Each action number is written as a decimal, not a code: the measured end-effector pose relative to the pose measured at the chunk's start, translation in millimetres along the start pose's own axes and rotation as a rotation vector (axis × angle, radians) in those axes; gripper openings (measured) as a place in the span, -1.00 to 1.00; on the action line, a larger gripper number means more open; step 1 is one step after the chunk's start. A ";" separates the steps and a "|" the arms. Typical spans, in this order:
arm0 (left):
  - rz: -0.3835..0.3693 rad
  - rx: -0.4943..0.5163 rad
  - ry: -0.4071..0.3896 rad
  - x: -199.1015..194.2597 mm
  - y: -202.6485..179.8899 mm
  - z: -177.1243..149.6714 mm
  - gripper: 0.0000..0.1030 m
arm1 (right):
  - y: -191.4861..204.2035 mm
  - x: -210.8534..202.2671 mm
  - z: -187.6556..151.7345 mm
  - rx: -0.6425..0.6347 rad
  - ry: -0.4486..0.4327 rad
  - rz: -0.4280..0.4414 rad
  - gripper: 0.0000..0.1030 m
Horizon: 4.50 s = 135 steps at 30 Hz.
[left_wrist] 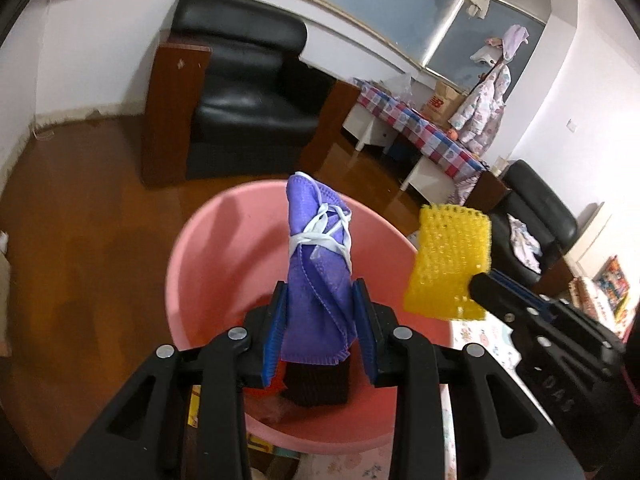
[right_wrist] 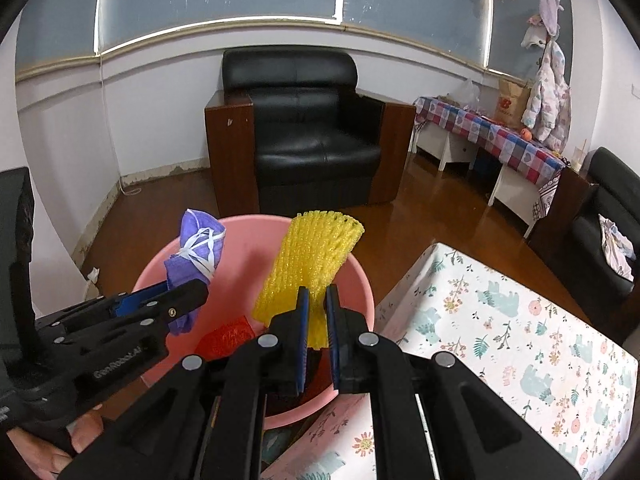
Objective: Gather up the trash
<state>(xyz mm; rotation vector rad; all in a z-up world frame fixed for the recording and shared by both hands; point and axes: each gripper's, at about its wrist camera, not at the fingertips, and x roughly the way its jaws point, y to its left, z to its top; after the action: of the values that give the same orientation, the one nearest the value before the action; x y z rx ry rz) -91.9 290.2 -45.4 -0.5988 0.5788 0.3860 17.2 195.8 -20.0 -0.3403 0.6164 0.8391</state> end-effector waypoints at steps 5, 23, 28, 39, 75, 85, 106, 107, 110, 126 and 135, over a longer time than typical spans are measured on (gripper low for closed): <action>-0.025 -0.013 0.041 8.5 6.6 -0.2 -0.38 | -4.2 8.4 -3.2 0.015 0.013 0.001 -0.84; -0.023 -0.002 0.049 16.3 11.4 -3.9 -0.14 | -6.7 20.6 -12.4 0.021 0.045 0.024 -0.66; -0.029 0.010 0.047 16.5 7.7 -5.1 -0.06 | -7.1 16.3 -14.9 0.028 0.036 0.031 -0.42; -0.015 0.062 0.021 14.4 -5.8 -11.0 -0.04 | -8.9 -0.2 -23.5 0.048 0.020 0.048 -0.41; 0.123 0.242 -0.144 -4.9 -41.0 -21.8 -0.04 | -30.7 -31.6 -46.5 0.141 -0.027 0.026 0.04; 0.121 0.272 -0.170 -25.8 -62.7 -27.9 -0.04 | -41.6 -52.9 -52.0 0.170 -0.069 0.039 0.09; 0.184 0.276 -0.203 -79.4 -147.2 -68.6 -0.04 | -97.2 -139.2 -95.7 0.242 -0.145 0.034 0.20; 0.189 0.277 -0.206 -81.1 -149.6 -70.3 -0.04 | -99.1 -142.3 -97.9 0.249 -0.146 0.041 0.20; 0.200 0.284 -0.215 -86.2 -156.4 -73.8 -0.04 | -100.1 -147.3 -101.0 0.255 -0.149 0.054 0.20; 0.229 0.312 -0.222 -97.2 -173.5 -81.8 -0.04 | -116.9 -167.8 -111.0 0.281 -0.180 0.051 0.20; 0.235 0.321 -0.223 -99.9 -177.9 -84.3 -0.04 | -122.2 -177.5 -115.9 0.288 -0.196 0.042 0.20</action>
<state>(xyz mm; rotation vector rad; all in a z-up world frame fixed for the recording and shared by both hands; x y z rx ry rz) -114.3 84.7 31.9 -0.1758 0.4846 0.5602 -21.5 -44.2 7.0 0.0159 0.5534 0.7997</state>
